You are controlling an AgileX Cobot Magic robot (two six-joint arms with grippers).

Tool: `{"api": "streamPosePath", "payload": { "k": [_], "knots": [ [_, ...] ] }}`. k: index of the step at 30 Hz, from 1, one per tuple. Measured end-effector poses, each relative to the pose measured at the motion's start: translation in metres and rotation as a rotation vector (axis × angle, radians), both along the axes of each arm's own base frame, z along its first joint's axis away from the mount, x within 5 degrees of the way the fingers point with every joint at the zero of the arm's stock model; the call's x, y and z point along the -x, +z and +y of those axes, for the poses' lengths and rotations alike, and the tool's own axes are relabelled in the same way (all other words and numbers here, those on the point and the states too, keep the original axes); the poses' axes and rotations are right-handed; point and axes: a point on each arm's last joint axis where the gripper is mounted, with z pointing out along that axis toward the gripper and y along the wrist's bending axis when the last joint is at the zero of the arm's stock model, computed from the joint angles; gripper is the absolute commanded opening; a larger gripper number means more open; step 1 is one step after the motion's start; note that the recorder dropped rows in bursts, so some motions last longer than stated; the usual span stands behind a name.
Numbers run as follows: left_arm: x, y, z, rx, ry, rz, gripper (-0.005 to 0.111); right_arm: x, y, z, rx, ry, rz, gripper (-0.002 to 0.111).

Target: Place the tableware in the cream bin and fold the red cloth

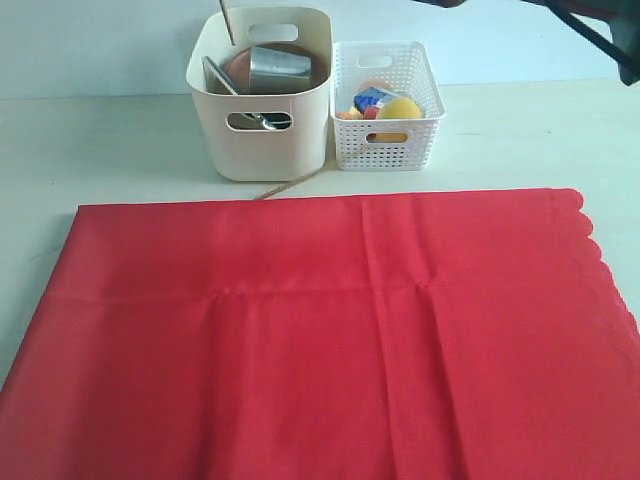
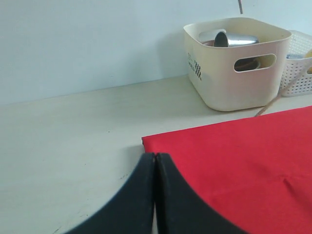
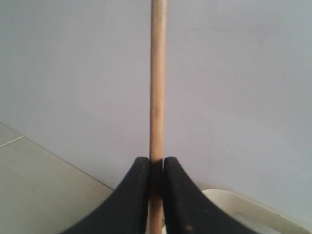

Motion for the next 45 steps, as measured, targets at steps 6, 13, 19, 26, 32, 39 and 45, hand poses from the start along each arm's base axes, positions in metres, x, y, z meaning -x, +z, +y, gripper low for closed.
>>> {"api": "streamPosePath", "payload": {
  "k": [6, 13, 19, 26, 32, 39, 45],
  "knots": [
    [0.000, 0.000, 0.000, 0.000, 0.000, 0.000, 0.002, 0.000, -0.002, 0.000, 0.009, 0.002, 0.013, 0.059],
    [0.000, 0.000, 0.000, 0.000, 0.000, 0.000, 0.002, 0.001, -0.005, -0.001, 0.013, 0.005, 0.067, 0.069],
    [0.000, 0.000, 0.000, 0.000, 0.000, 0.000, 0.002, 0.021, 0.017, -0.010, 0.100, 0.046, 0.213, 0.068],
    [0.000, 0.000, 0.000, 0.000, 0.000, 0.000, 0.002, 0.053, 0.054, -0.029, 0.334, 0.145, 0.226, 0.060],
    [0.000, 0.000, 0.000, 0.000, 0.000, 0.000, 0.002, 0.061, 0.052, -0.034, 0.489, 0.222, 0.236, 0.059],
    [0.000, 0.000, 0.000, 0.000, 0.000, 0.000, 0.002, 0.065, 0.051, -0.030, 0.515, 0.309, 0.207, 0.059],
    [0.000, 0.000, 0.000, 0.000, 0.000, 0.000, 0.002, 0.079, 0.064, -0.007, 0.358, 0.586, 0.029, 0.059]
  ]
}}
